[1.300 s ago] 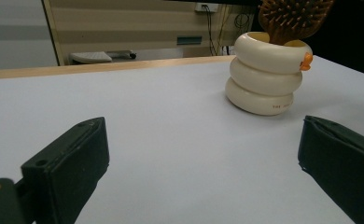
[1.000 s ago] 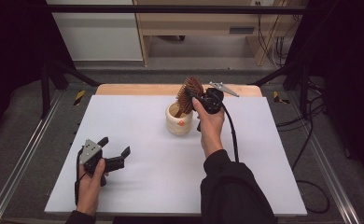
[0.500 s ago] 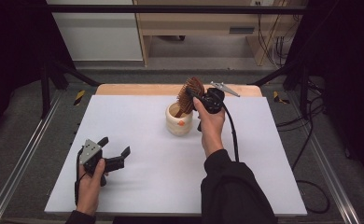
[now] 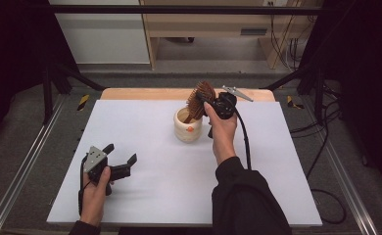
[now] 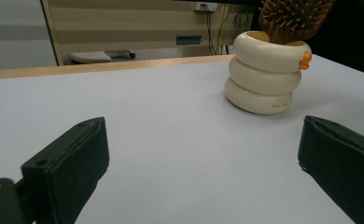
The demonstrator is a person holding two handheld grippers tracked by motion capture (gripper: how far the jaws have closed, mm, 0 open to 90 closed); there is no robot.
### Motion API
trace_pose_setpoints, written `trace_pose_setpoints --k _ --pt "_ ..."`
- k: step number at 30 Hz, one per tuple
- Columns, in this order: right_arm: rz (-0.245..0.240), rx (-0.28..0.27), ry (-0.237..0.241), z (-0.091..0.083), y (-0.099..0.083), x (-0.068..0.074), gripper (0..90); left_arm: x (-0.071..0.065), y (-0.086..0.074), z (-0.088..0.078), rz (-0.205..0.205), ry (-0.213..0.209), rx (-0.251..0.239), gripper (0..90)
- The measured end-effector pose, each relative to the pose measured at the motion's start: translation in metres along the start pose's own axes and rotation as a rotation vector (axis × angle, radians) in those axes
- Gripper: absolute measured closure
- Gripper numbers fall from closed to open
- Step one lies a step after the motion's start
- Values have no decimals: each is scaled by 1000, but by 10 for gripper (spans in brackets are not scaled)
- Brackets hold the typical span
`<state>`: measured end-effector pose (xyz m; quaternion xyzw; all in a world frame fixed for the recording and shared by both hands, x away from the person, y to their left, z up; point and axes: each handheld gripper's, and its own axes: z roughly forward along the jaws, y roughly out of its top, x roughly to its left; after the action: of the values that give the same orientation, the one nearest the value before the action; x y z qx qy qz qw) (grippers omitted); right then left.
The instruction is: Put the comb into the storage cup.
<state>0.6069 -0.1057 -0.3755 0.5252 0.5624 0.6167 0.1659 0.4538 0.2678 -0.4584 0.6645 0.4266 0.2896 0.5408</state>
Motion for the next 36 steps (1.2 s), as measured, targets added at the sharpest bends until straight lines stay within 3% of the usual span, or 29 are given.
trace_pose_setpoints --k 36 --pt "11 7 -10 -1 0 -6 466 0 0 0 0 -3 -1 21"
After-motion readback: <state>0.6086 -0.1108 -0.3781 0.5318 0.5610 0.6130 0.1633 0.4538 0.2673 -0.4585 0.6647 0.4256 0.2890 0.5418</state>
